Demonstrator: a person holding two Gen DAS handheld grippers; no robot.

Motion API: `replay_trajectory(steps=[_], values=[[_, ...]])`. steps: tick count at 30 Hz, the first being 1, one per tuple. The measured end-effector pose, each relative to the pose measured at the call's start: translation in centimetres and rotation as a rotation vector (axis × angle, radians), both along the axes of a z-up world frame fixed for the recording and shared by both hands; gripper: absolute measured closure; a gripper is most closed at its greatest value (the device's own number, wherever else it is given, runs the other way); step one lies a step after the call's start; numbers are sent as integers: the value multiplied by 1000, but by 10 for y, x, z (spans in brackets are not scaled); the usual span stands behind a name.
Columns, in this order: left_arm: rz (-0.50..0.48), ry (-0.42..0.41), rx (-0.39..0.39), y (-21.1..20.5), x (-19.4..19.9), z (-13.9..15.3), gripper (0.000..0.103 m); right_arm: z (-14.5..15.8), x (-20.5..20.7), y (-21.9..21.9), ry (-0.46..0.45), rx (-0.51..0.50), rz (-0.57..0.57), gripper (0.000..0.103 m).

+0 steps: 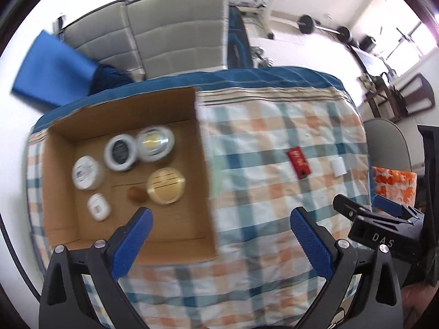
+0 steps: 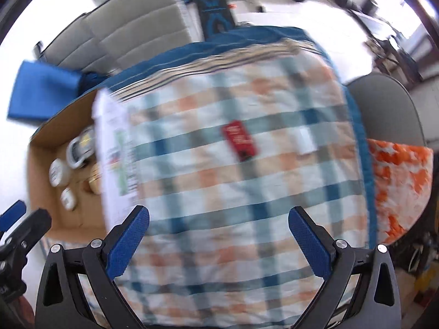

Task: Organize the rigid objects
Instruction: 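Move both grippers back out of the box toward the cloth, then grasp the red card box with the left gripper while the right grasps the white cylinder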

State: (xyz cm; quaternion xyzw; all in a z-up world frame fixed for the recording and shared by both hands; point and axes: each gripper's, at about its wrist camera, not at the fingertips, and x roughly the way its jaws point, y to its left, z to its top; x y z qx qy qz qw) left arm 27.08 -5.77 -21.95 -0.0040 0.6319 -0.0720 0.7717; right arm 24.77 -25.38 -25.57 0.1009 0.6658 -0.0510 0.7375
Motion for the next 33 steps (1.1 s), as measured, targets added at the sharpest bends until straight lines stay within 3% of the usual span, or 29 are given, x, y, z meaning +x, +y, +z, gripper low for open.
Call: replay_trajectory(steps=[6, 12, 14, 16, 17, 20, 28, 30, 33], values=[[-80, 31, 14, -89, 35, -42, 0, -41, 17, -97, 31, 8, -150, 0], [-117, 105, 44, -142, 66, -93, 0, -79, 34, -138, 63, 34, -195, 5], [-114, 134, 48, -151, 74, -109, 1, -92, 43, -146, 75, 38, -192, 13], [-85, 166, 23, -154, 83, -124, 5, -103, 49, -151, 77, 56, -185, 34], [-66, 192, -4, -154, 87, -132, 10, -108, 51, -152, 84, 61, -183, 37], [-25, 252, -45, -152, 96, -153, 21, -122, 59, -154, 85, 99, -167, 37], [-7, 359, -19, -157, 102, -206, 23, -165, 74, -146, 159, 161, -120, 38], [-21, 323, 10, -159, 99, -205, 26, -170, 74, -144, 166, 153, -107, 44], [-77, 287, 58, -161, 91, -199, 47, -173, 71, -141, 179, 119, -79, 61]])
